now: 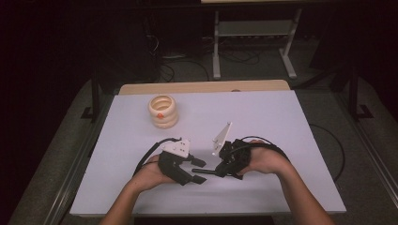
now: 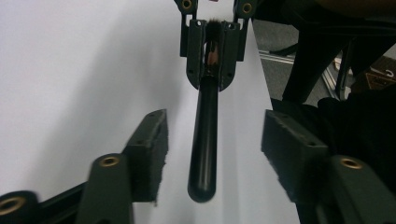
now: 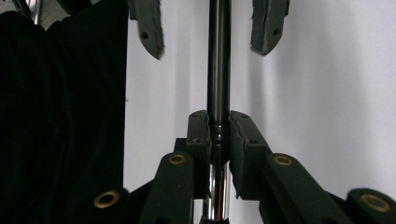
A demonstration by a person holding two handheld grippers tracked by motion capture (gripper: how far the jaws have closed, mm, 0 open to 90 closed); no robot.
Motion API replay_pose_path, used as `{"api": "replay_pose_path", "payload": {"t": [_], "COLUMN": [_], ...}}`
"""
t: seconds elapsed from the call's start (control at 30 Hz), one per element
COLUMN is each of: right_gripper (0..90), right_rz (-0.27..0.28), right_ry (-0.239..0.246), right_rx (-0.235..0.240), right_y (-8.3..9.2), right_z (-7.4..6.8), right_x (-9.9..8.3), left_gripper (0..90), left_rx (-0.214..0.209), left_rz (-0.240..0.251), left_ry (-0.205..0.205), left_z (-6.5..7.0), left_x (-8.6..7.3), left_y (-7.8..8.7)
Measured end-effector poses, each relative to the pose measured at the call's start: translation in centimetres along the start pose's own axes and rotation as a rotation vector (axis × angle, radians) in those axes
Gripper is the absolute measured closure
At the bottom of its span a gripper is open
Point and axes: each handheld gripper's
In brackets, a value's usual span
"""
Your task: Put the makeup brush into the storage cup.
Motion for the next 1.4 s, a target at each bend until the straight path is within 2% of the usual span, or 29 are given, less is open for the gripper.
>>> {"api": "replay_pose_path", "payload": {"t": [0.03,0.1,0.13,0.17,0.23,0.53,0.77,0.8,1.27,1.33,1.4], "right_gripper": [78.2,78.2,78.2,78.2,78.2,78.2,78.2,78.2,78.1,78.0,76.2], "right_rz": [-0.002,-0.004,-0.002,-0.005,-0.007,-0.014,-0.012,-0.010,-0.008,-0.004,0.000], "right_ry": [0.008,0.007,0.012,0.009,0.008,0.019,0.017,0.024,0.040,0.045,0.043], "right_rx": [0.000,0.000,0.000,0.000,0.005,0.010,0.013,0.013,0.024,0.032,0.033], "right_y": [-0.05,-0.04,-0.07,-0.06,-0.08,-0.39,-0.29,-0.30,-0.31,-0.31,-0.24], "right_z": [-0.04,-0.08,-0.13,-0.17,-0.25,-0.39,-0.56,-0.58,-0.73,-0.74,-0.72], "right_x": [0.08,0.11,0.14,0.17,0.22,0.40,0.54,0.57,0.59,0.57,0.50], "left_gripper": [49.6,50.9,55.5,56.5,59.8,68.0,73.5,76.6,79.5,79.6,79.6], "left_rx": [-0.003,-0.001,-0.003,-0.004,-0.008,-0.013,-0.017,-0.015,-0.032,-0.030,-0.027], "left_rz": [-0.002,-0.010,-0.012,-0.004,-0.018,-0.035,-0.035,-0.039,-0.052,-0.061,-0.043], "left_ry": [-0.003,-0.011,-0.013,-0.008,-0.017,-0.017,0.002,0.001,0.010,0.001,0.007], "left_z": [0.06,0.13,0.16,0.25,0.21,0.29,0.28,0.25,0.44,0.46,0.59], "left_x": [-0.01,0.03,0.04,0.04,0.07,0.14,0.15,0.14,0.29,0.32,0.31], "left_y": [-0.09,-0.18,-0.21,-0.31,-0.31,-0.68,-0.73,-0.72,-0.76,-0.69,-0.69]}}
Point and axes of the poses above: each handheld gripper's, and its own axes: y roughly backward along the jaws, x roughly out of its top, z roughly to its right, and after that the axes turned 8 degrees about -x, right-handed
